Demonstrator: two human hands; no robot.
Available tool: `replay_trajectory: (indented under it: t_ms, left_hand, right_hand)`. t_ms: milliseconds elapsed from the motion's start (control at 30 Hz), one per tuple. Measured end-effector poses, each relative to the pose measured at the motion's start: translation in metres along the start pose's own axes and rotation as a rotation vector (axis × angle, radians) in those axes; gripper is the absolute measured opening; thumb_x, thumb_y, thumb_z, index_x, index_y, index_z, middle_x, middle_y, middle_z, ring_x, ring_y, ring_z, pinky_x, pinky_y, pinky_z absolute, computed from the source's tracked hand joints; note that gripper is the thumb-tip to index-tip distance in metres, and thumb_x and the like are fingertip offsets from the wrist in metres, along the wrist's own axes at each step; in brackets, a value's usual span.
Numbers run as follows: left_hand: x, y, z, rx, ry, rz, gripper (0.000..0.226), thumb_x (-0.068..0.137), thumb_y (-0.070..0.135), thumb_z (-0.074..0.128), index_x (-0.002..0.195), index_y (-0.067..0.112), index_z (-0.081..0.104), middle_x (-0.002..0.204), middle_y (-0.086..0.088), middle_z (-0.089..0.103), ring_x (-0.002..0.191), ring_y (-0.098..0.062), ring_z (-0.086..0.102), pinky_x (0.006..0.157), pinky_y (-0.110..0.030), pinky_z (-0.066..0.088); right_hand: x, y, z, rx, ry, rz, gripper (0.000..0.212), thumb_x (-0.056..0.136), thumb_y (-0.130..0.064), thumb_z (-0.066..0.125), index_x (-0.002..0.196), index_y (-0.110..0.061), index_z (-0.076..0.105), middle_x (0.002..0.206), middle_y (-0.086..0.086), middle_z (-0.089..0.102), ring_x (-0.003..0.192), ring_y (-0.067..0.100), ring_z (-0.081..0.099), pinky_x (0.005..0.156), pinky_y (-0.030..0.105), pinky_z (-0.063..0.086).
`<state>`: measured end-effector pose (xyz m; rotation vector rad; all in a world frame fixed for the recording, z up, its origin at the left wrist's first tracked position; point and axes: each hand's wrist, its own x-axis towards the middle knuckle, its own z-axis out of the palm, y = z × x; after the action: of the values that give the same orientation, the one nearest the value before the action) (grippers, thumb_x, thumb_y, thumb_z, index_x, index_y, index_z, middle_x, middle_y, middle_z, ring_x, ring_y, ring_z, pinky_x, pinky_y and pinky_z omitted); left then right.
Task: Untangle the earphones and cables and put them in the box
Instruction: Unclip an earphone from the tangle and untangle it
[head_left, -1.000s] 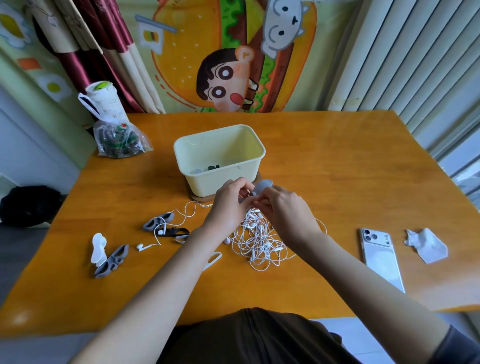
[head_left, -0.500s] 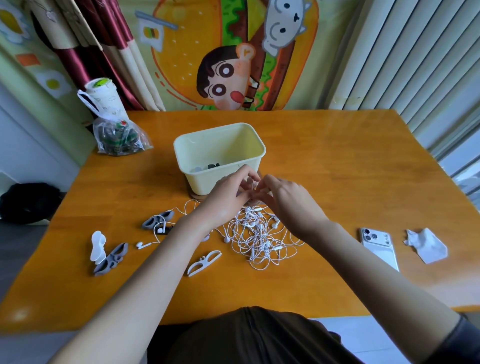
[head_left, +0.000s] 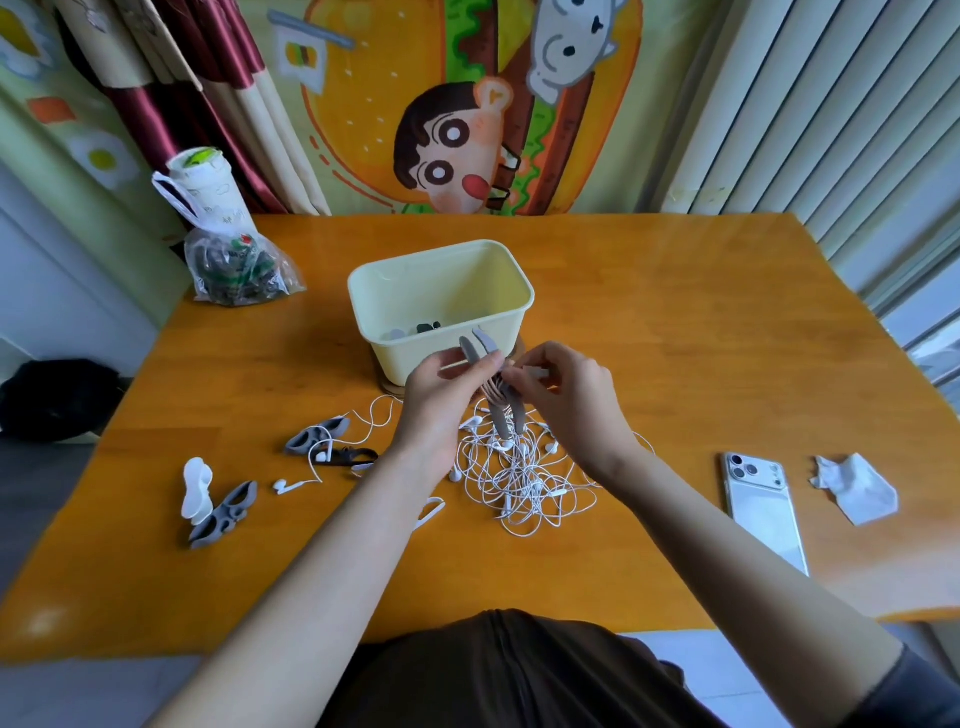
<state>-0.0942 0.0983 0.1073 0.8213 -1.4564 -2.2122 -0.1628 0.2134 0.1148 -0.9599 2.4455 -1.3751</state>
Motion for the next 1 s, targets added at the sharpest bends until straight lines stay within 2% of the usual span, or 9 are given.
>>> replay_trajectory:
  t_ms: [67,167,267,367,500,533,700,867,1000]
  left_hand:
    - [-0.0020,-0.0022,-0.0004,0.015,0.007,-0.047,0.013,0.088,0.011,0.066,0.100,0.013,0.067,0.078,0.006,0.073,0.080,-0.011,0.068,0.067,-0.025,0.053]
    - [-0.0030,-0.0035,-0.0026,0.021,-0.005,-0.047,0.018,0.088,0.010,0.066,0.105,0.014,0.068,0.089,0.001,0.074,0.084,-0.013,0.068,0.068,-0.028,0.056]
    - [-0.0038,-0.0020,-0.0039,-0.006,0.007,0.001,0.019,0.088,0.005,0.063,0.102,0.017,0.067,0.095,-0.003,0.073,0.087,-0.014,0.069,0.075,-0.028,0.057]
    - [-0.0055,0.0004,-0.0031,-0.020,0.005,0.030,0.020,0.090,0.003,0.060,0.103,0.017,0.065,0.101,-0.004,0.072,0.096,-0.018,0.068,0.085,-0.031,0.056]
    - [-0.0074,0.0009,-0.0013,-0.011,0.002,0.040,0.020,0.090,0.002,0.059,0.098,0.018,0.068,0.099,-0.002,0.073,0.100,-0.019,0.067,0.088,-0.032,0.054]
    - [-0.0076,0.0001,-0.0012,-0.004,-0.002,0.045,0.021,0.090,0.002,0.059,0.095,0.020,0.069,0.096,0.000,0.073,0.098,-0.018,0.067,0.087,-0.031,0.054]
    - [-0.0095,-0.0011,-0.0032,-0.012,-0.057,0.054,0.027,0.092,-0.001,0.054,0.094,0.022,0.067,0.089,0.008,0.074,0.091,-0.009,0.069,0.085,-0.026,0.054]
    - [-0.0092,-0.0002,-0.0035,-0.082,-0.084,0.046,0.026,0.094,-0.003,0.049,0.102,0.015,0.065,0.092,0.003,0.074,0.091,-0.011,0.070,0.084,-0.024,0.056]
    - [-0.0109,0.0014,-0.0011,-0.138,-0.101,0.057,0.025,0.095,-0.003,0.046,0.107,0.011,0.064,0.097,-0.001,0.074,0.095,-0.012,0.069,0.085,-0.025,0.055]
  right_hand:
    - [-0.0022,0.0003,0.0028,0.011,0.020,0.003,0.011,0.086,-0.023,0.067,0.080,-0.018,0.060,0.068,-0.015,0.058,0.061,-0.002,0.055,0.056,0.008,0.040]
    - [-0.0040,0.0018,0.0033,0.032,0.043,-0.001,0.009,0.084,-0.023,0.069,0.080,-0.019,0.062,0.069,-0.014,0.060,0.064,-0.005,0.056,0.057,0.007,0.040]
    - [-0.0026,0.0018,0.0018,0.060,0.031,-0.024,0.002,0.084,-0.020,0.069,0.084,-0.019,0.067,0.077,-0.009,0.067,0.072,0.005,0.063,0.064,0.015,0.048]
    - [-0.0028,-0.0001,0.0013,0.077,0.033,-0.047,0.008,0.087,-0.014,0.064,0.087,-0.021,0.068,0.080,-0.012,0.068,0.079,0.007,0.066,0.072,0.023,0.053]
    - [-0.0024,-0.0024,0.0007,0.108,0.066,-0.041,0.011,0.085,-0.012,0.067,0.083,-0.022,0.063,0.082,-0.011,0.070,0.079,0.001,0.066,0.069,0.015,0.052]
    - [-0.0019,-0.0014,0.0005,0.125,0.065,-0.026,0.011,0.084,-0.011,0.068,0.082,-0.021,0.062,0.085,-0.007,0.071,0.079,0.001,0.067,0.071,0.018,0.053]
    - [0.0005,0.0040,-0.0004,0.222,0.026,0.064,0.011,0.079,-0.015,0.072,0.078,-0.023,0.064,0.085,-0.001,0.073,0.080,0.013,0.070,0.076,0.046,0.057]
    - [0.0020,0.0023,-0.0014,0.268,0.018,0.070,0.007,0.074,-0.028,0.071,0.073,-0.025,0.065,0.079,0.005,0.072,0.078,0.028,0.069,0.072,0.053,0.054]
    - [0.0032,-0.0024,-0.0054,0.354,-0.005,0.110,0.005,0.079,-0.019,0.071,0.077,-0.020,0.067,0.080,0.007,0.073,0.082,0.029,0.070,0.078,0.055,0.054]
